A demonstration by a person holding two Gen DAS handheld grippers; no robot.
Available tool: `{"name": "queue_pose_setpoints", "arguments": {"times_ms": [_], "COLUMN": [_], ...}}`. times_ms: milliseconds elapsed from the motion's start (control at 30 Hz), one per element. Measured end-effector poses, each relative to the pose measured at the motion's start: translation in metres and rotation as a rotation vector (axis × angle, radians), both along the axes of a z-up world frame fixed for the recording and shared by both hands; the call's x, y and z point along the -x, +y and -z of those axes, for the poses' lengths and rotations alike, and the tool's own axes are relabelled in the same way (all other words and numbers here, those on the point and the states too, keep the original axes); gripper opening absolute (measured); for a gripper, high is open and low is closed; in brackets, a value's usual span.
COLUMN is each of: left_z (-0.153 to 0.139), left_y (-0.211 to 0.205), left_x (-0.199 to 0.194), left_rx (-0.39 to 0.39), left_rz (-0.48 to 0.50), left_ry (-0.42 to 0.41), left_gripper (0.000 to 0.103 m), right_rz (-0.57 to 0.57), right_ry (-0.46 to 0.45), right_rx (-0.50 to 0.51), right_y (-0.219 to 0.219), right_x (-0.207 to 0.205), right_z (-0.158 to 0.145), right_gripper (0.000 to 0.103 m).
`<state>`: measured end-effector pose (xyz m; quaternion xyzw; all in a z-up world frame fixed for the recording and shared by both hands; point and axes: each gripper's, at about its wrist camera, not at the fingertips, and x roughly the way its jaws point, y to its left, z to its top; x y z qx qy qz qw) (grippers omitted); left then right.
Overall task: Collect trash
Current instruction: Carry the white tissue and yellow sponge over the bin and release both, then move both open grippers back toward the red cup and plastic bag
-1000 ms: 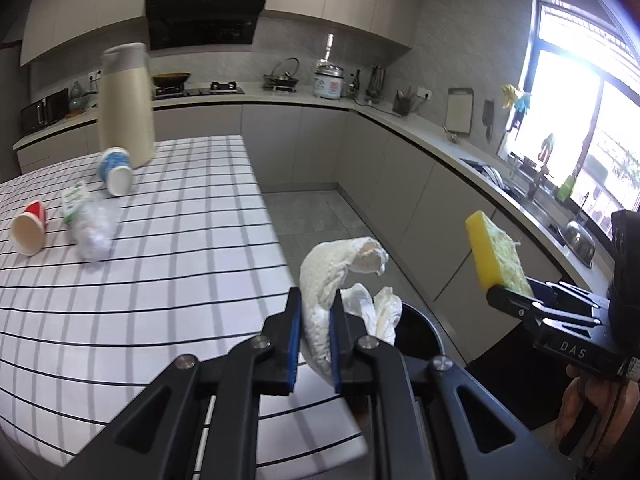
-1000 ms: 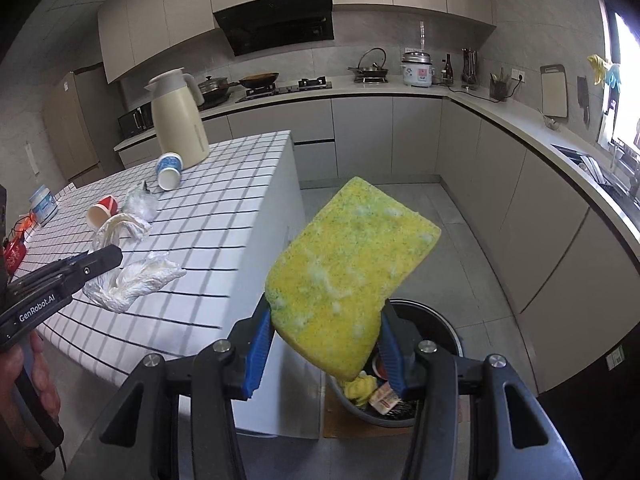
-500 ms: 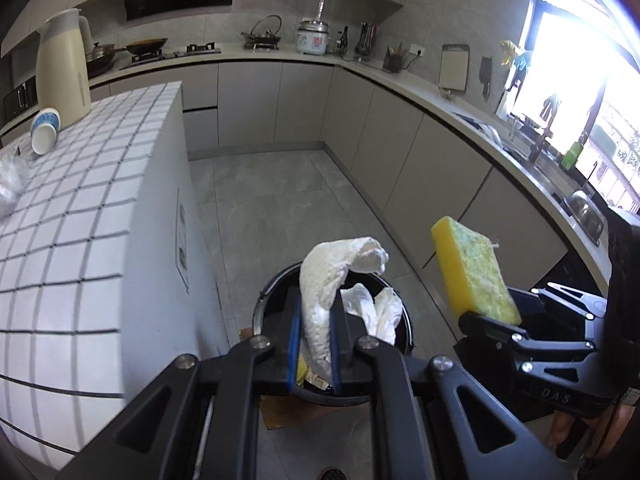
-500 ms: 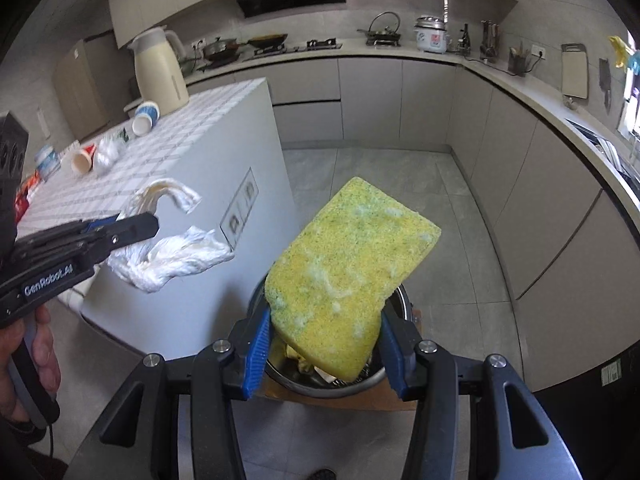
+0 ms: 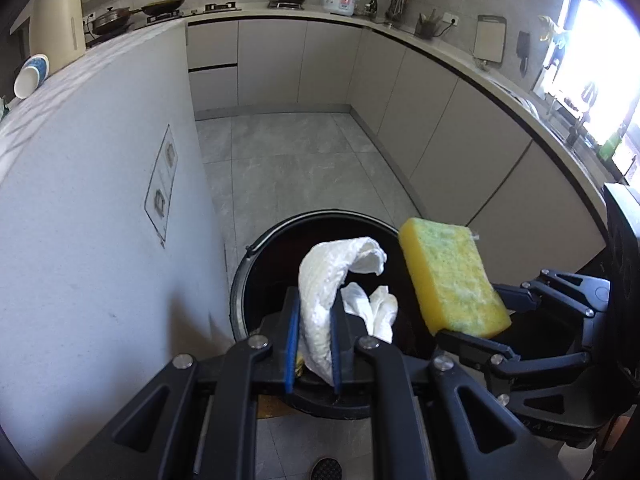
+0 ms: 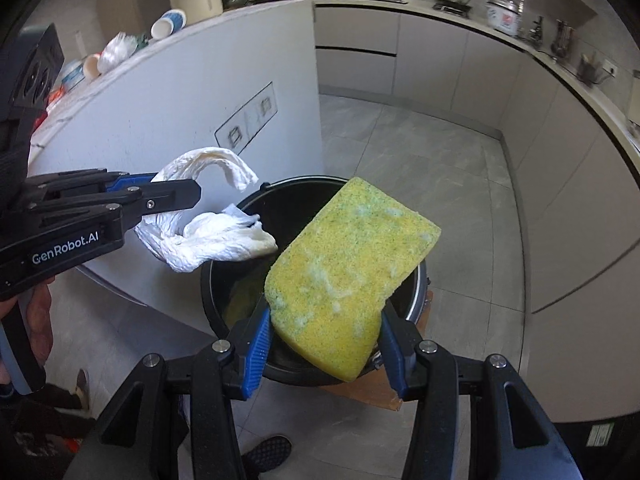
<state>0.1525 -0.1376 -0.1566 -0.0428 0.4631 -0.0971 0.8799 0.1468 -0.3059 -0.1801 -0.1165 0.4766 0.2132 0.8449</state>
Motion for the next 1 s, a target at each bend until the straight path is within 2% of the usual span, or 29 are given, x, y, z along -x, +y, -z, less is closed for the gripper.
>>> {"name": "queue_pose_setpoints", "arguments": {"times_ms": [33,67,100,133,167,300,500,667,900,1000], "left_z": [0.005,0.010,0.012,0.013,0.012,-0.001,-0.037,-0.065,-0.092,-0.104], "left_y": [-0.001,-0.003,-0.003,-0.001,0.001,0.001,-0.005,-0.002,0.012,0.024], "left_x": [-0.003,-0.007,-0.008,-0.007,-0.007,-0.001,0.003,0.006,0.012,0.015], "left_rx": [-0.016,-0.046,-0.072,-0.083,-0.089,-0.088,-0.087,-0.073,-0.071,-0.067], "left_rz": [-0.010,-0.034,-0.061,-0.081,-0.094,-0.097,-0.086,-0.080,-0.058,-0.047], "left_ry": [0.016,0.029,0.030,0.018,0.017,0.000,-0.066,-0.126,-0.180,-0.191], "left_gripper": [0.030,0.061,0.079,0.080,0.080,0.083,0.086,0.091,0.100,0.100], "right_rz": [-0.018,-0.031,-0.035,-0.014,0.008,0.137,0.309,0.350,0.362,0.370], "right_ry": [0.007,0.010,0.005,-0.004,0.000,0.034,0.027,-0.019,-0.065,-0.084], "right_rx": [-0.003,0.005,0.034,0.093,0.131,0.173,0.079,0.054,0.015,0.009], "right_y": [0.001,0.004,0.005,0.005,0.002,-0.026,-0.063,-0.067,-0.051,-0.040], "right_x": [-0.005,-0.011,-0.016,-0.023,-0.027,-0.044,-0.051,-0.045,-0.033,-0.028], "right_z": [0.004,0.009,0.016,0.025,0.031,0.036,0.009,-0.024,-0.061,-0.073], "right_gripper": [0.055,0.057,0.071,0.095,0.103,0.103,0.103,0.103,0.103,0.103]}}
